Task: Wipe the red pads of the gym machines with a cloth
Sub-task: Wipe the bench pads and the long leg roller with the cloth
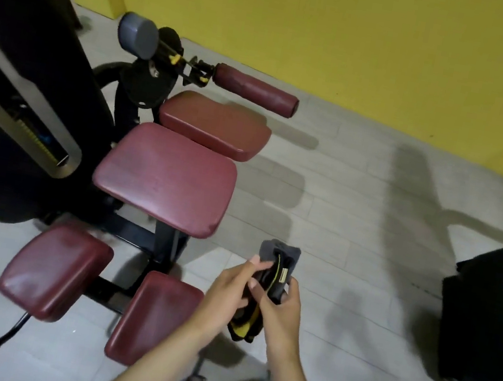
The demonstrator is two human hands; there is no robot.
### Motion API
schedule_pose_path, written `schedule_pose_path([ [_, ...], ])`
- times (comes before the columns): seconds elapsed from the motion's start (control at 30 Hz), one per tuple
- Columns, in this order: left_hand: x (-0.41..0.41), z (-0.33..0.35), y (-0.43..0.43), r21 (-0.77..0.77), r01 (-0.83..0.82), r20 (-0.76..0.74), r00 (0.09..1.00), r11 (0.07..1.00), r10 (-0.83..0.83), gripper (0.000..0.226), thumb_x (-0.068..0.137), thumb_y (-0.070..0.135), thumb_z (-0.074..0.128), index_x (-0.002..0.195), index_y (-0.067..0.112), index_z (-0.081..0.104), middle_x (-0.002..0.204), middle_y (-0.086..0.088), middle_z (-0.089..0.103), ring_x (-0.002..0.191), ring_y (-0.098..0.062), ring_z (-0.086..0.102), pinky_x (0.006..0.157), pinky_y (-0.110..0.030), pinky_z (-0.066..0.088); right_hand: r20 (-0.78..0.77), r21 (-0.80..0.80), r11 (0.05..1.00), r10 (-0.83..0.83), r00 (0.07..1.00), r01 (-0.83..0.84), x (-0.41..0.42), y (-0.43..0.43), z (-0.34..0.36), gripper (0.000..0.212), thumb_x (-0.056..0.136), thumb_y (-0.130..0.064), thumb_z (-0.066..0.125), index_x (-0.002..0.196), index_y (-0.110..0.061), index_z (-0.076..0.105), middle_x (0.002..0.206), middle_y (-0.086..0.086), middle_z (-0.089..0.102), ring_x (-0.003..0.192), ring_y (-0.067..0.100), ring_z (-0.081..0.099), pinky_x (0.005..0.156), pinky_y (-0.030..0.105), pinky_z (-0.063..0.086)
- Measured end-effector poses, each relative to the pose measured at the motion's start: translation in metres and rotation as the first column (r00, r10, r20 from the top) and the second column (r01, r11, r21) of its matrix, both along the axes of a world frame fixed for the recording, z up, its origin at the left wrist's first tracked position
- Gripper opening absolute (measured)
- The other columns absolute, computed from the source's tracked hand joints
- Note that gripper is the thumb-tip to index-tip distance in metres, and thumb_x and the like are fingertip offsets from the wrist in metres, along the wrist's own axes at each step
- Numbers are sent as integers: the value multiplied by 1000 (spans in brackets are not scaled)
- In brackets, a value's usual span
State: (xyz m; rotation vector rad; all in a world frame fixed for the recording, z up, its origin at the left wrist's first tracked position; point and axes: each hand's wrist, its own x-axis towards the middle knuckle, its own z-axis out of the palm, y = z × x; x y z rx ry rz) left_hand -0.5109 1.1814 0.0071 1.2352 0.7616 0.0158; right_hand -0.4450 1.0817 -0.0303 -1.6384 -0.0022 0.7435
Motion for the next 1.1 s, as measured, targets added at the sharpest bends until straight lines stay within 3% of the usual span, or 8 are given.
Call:
schedule_pose_path([
  [0.1,45,-21,8,72,25,-11,1000,997,-25,26,105,37,52,121,35,73,119,20,71,117,5,62,102,-29,50,38,-86,996,31,999,-28,57,1,-24,27,86,-13,80,106,-22,64,96,2,78,92,21,74,92,53,57],
  [0.23,82,-39,21,373,48,-81,996,926,-19,22,104,25,58,121,23,72,117,14,73,110,3,65,94,-17,47,-8,-98,988,117,993,-117,125,8,-39,20,90,-4,72,104,-17,66,96,4,77,95,26,73,91,51,58],
  [0.4,84,-43,51,718,73,-270,946,692,180,28,100,36,54,123,29,69,121,17,69,108,-2,62,95,-28,51,-50,-111,946,301,952,-305,188,50,-38,22,88,-12,78,106,-20,67,102,0,76,98,22,71,85,40,59],
  [0.57,58,-58,85,757,44,-391,830,652,399,45,94,51,34,121,36,65,118,15,66,105,-12,63,81,-37,56,54,-234,796,584,810,-559,215,126,-50,37,84,-33,83,116,-25,66,109,-8,72,100,16,69,87,43,59],
  [0.63,46,-74,102,759,-29,-387,783,651,486,35,97,42,43,122,34,67,118,13,66,105,-14,64,80,-37,55,123,-275,716,688,715,-642,215,163,-64,28,88,-35,79,112,-26,67,106,-9,73,100,16,69,87,42,59],
  [0.87,12,-148,155,718,-220,-424,614,660,666,25,96,26,56,117,27,70,115,8,66,101,-18,64,79,-37,55,395,-419,353,901,182,-837,193,288,-121,26,96,-35,71,121,-29,68,98,-19,68,91,4,65,77,35,57],
  [0.97,4,-176,174,706,-296,-427,545,643,721,25,95,24,59,117,28,70,114,10,66,101,-17,65,78,-36,54,535,-564,170,821,-201,-808,175,342,-143,29,94,-30,74,121,-26,65,96,-16,54,84,8,61,67,33,53],
  [1.1,-1,-211,200,712,-364,-429,451,600,783,22,95,22,61,113,29,71,109,12,66,98,-15,64,71,-34,52,523,-787,27,561,-642,-617,144,409,-177,57,79,-24,83,132,-27,62,104,-7,54,88,18,58,56,32,54],
])
